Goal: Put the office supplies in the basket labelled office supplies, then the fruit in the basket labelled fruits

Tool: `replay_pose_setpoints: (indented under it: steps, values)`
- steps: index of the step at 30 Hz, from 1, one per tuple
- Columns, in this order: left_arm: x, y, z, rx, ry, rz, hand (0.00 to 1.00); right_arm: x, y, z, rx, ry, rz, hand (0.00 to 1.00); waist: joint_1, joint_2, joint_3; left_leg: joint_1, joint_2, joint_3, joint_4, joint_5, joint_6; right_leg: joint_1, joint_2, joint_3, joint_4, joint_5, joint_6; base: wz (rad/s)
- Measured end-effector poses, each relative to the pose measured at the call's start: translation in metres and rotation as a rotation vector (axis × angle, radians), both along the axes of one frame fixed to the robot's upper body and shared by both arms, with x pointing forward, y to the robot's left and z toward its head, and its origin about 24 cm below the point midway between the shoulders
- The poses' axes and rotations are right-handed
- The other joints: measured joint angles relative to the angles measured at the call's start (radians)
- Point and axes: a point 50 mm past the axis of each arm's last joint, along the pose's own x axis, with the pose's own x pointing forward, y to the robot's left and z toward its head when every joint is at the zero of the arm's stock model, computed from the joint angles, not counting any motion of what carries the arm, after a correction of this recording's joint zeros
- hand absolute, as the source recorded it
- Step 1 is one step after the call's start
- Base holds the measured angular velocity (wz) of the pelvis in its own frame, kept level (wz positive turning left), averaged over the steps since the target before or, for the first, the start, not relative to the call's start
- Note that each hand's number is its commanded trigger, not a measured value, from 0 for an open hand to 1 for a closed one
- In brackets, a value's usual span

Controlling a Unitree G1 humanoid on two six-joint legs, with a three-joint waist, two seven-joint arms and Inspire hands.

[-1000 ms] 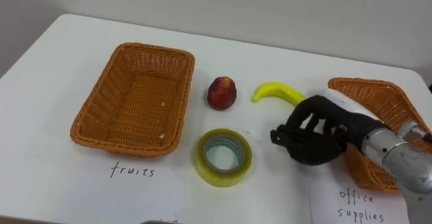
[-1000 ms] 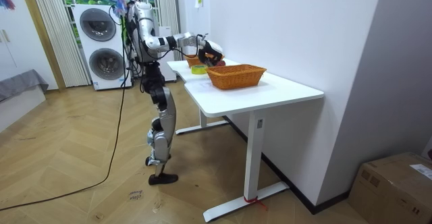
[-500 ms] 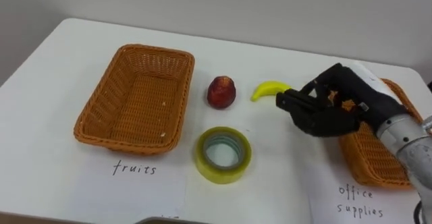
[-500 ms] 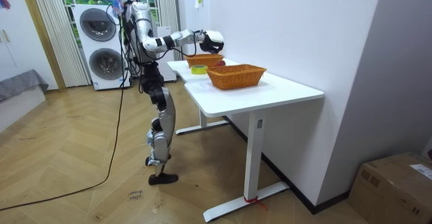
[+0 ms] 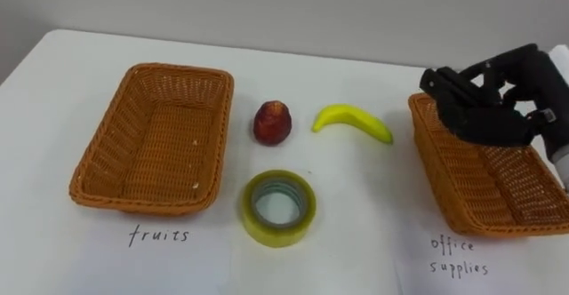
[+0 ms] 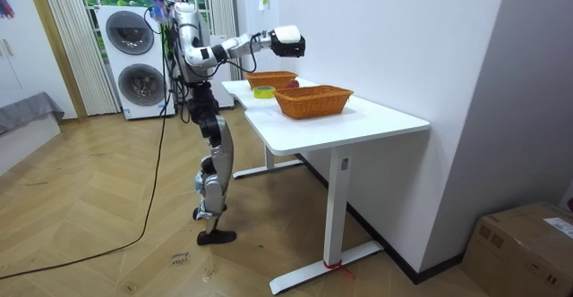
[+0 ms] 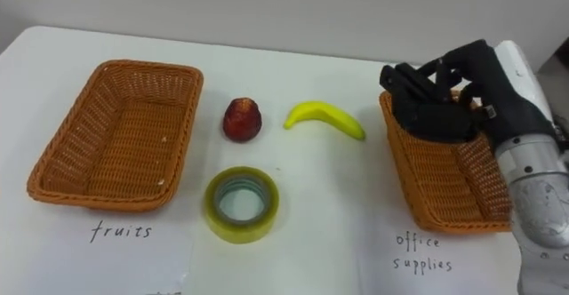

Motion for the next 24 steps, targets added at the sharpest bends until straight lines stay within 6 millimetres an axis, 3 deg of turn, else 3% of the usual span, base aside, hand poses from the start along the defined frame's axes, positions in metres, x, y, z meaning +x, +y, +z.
replay_pose_setpoints:
  steps: [7, 10, 16, 24]
  values:
    - [-0.007, -0.001, -0.001, -0.003, 0.023, 0.007, 0.0, 0.0, -0.012, -0.014, 0.042, 0.02, -0.074, 1.0, -0.008, -0.002, 0.0004, 0.015, 0.0, 0.001, -0.008, 0.0, 0.0, 0.011, 0.0, -0.002, 0.001, 0.0, 0.0, -0.01]
    - [-0.012, -0.005, -0.002, -0.016, 0.03, 0.034, 0.0, -0.001, -0.015, -0.016, 0.045, 0.019, -0.097, 1.0, -0.012, 0.005, -0.0058, 0.017, 0.0, 0.003, -0.01, 0.0, 0.0, 0.01, 0.0, 0.0, 0.001, 0.0, 0.0, -0.02]
    - [-0.013, -0.005, -0.002, -0.033, 0.033, 0.05, 0.0, -0.001, -0.018, -0.019, 0.057, 0.029, -0.112, 1.0, -0.011, 0.012, -0.0104, 0.019, 0.0, 0.004, -0.008, 0.0, 0.0, 0.009, 0.0, 0.001, 0.001, 0.0, 0.0, 0.0]
    - [-0.015, -0.005, -0.004, -0.043, 0.049, 0.056, 0.0, -0.004, -0.03, -0.046, 0.105, 0.126, -0.164, 1.0, -0.005, 0.012, -0.0104, 0.014, -0.001, 0.004, -0.008, 0.0, 0.0, 0.006, 0.001, 0.0, -0.013, 0.0, 0.0, 0.0]
